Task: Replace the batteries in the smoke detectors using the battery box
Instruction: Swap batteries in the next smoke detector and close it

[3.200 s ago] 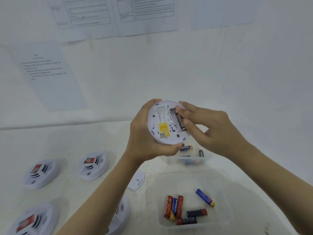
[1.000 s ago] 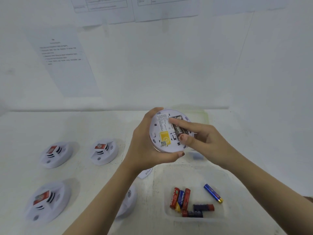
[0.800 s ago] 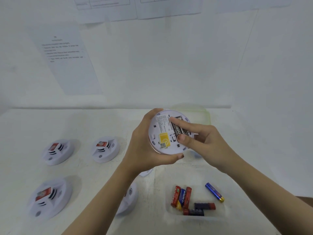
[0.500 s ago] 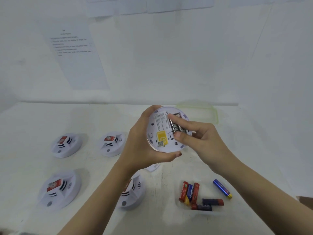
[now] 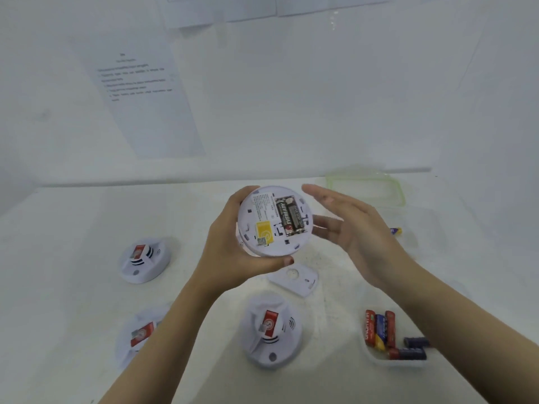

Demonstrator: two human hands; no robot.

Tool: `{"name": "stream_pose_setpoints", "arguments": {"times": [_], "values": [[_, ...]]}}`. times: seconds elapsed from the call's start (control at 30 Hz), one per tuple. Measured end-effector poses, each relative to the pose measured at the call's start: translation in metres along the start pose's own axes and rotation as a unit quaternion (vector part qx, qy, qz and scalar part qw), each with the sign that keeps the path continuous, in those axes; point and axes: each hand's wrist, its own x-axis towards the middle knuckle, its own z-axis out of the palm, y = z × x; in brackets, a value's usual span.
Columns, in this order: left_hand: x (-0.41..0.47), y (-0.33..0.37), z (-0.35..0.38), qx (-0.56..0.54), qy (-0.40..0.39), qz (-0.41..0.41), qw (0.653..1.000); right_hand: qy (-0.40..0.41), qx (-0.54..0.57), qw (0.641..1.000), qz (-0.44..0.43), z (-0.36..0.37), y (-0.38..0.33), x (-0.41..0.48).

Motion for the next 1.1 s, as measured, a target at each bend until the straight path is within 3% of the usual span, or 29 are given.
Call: {"name": "stream_pose_setpoints", "arguments": {"times": [0.03,0.1,0.2,0.3,0.33,0.4,0.53,0.6,0.77,0.87,0.93,1.0,1.1], "values": [[-0.002,-0.003,-0.008,-0.001,0.005,-0.001,1.000,0.036,-0.041,0.999,-0.003,0.001,0.002,0.004],[-0.005,-0.010,-0.024,-0.007,0.013,-0.008,1.000,0.056,-0.248,0.967,-0.019,0.000,0.011,0.012],[-0.007,-0.020,-0.043,-0.001,0.010,-0.010,1.000,-0.052,-0.566,0.822,0.024,0.003,0.031,0.018],[-0.009,-0.030,-0.059,0.012,-0.002,-0.006,1.000,-0.125,-0.740,0.655,0.085,0.012,0.055,0.018],[-0.009,-0.033,-0.062,0.014,-0.008,-0.004,1.000,-0.138,-0.773,0.613,0.085,0.015,0.061,0.018],[-0.010,-0.038,-0.069,0.016,-0.021,-0.003,1.000,-0.144,-0.799,0.578,0.080,0.022,0.071,0.018],[-0.011,-0.047,-0.078,0.001,-0.038,-0.009,0.999,-0.126,-0.797,0.586,0.077,0.027,0.073,0.020],[-0.011,-0.051,-0.080,-0.009,-0.044,-0.012,0.999,-0.102,-0.777,0.616,0.085,0.025,0.074,0.021],[-0.010,-0.060,-0.084,-0.034,-0.061,-0.017,0.997,0.059,-0.608,0.787,0.086,0.022,0.064,0.020],[-0.008,-0.063,-0.085,-0.058,-0.056,-0.027,0.996,0.135,-0.437,0.889,0.001,0.031,0.051,0.014],[-0.006,-0.063,-0.086,-0.068,-0.059,-0.028,0.996,0.110,-0.344,0.929,-0.077,0.043,0.042,0.008],[-0.004,-0.060,-0.087,-0.074,-0.072,-0.025,0.994,0.064,-0.363,0.918,-0.149,0.057,0.033,0.003],[-0.002,-0.057,-0.087,-0.082,-0.100,-0.022,0.991,0.011,-0.495,0.839,-0.226,0.074,0.024,0.002]]}}
